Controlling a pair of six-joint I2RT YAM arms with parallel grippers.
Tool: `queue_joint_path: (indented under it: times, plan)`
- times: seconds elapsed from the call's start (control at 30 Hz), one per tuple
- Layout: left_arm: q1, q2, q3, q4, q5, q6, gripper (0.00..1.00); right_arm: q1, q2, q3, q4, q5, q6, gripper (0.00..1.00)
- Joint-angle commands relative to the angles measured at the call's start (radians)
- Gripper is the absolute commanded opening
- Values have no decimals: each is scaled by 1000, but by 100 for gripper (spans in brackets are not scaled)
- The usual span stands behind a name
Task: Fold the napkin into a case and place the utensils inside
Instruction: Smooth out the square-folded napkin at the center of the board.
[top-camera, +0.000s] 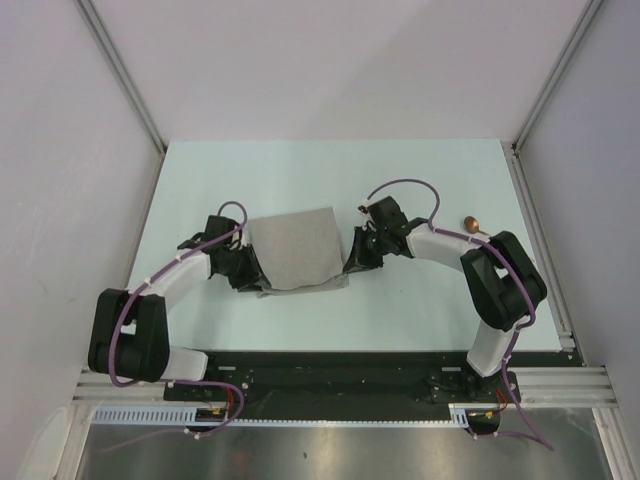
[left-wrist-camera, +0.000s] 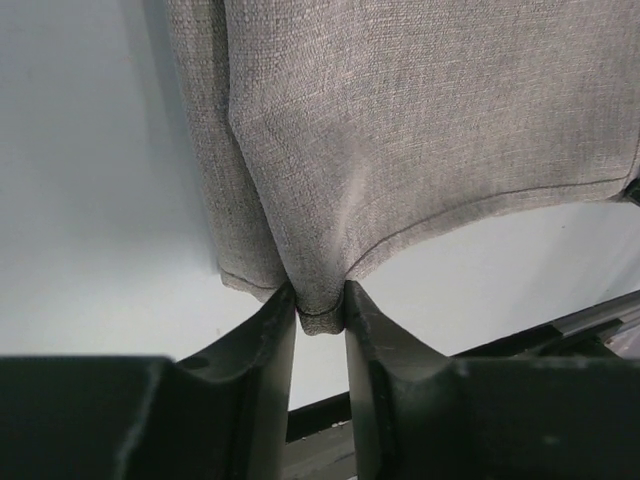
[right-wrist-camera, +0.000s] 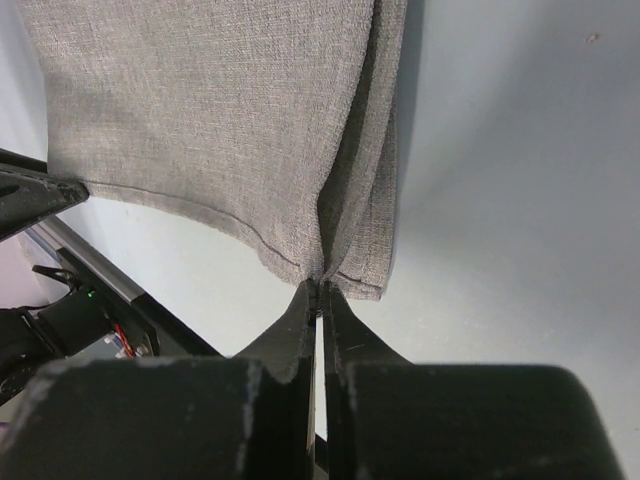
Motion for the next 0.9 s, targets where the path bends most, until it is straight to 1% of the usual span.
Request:
queue_joint_path:
  times: [0.0, 0.03, 0.07, 0.1, 0.13, 0.23, 0.3, 0.37, 0.43, 0.53, 0.67, 0.73, 0.87]
  plan:
    - [5, -19, 13, 5, -38, 13, 26, 6, -30, 28, -7, -20, 5, 0]
    - [5, -27, 13, 0, -47, 16, 24, 6, -31, 28, -5, -24, 0, 0]
    - [5, -34, 11, -1, -50, 19, 18, 6, -33, 31, -10, -24, -3, 0]
    - [5, -48, 12, -6, -54, 22, 14, 4, -36, 43, -11, -19, -9, 0]
    - [5, -53, 14, -11, -58, 26, 0, 6, -36, 49, -13, -22, -23, 0]
    - [5, -59, 42, -23, -55, 37, 0, 1, -33, 92, -34, -27, -44, 0]
    - [5, -57, 88, -52, -64, 43, 0, -2, -34, 115, -59, -24, -60, 0]
    - [5, -59, 127, -87, -98, 54, 0, -6, -37, 130, -71, -31, -58, 0]
    - [5, -60, 135, -106, -126, 60, 0, -8, -37, 121, -71, -40, -57, 0]
    - [5, -51, 99, -91, -112, 56, 0, -6, -34, 86, -60, -44, -52, 0]
    - [5, 4, 4, -35, -75, 33, 0, -6, -14, 20, 2, -65, -31, 0]
    - [5, 18, -21, -25, -104, 19, 0, -6, -2, 0, 26, -74, -23, 0]
    - [5, 59, -63, 2, -107, 2, 0, -5, 17, -41, 46, -57, -27, 0]
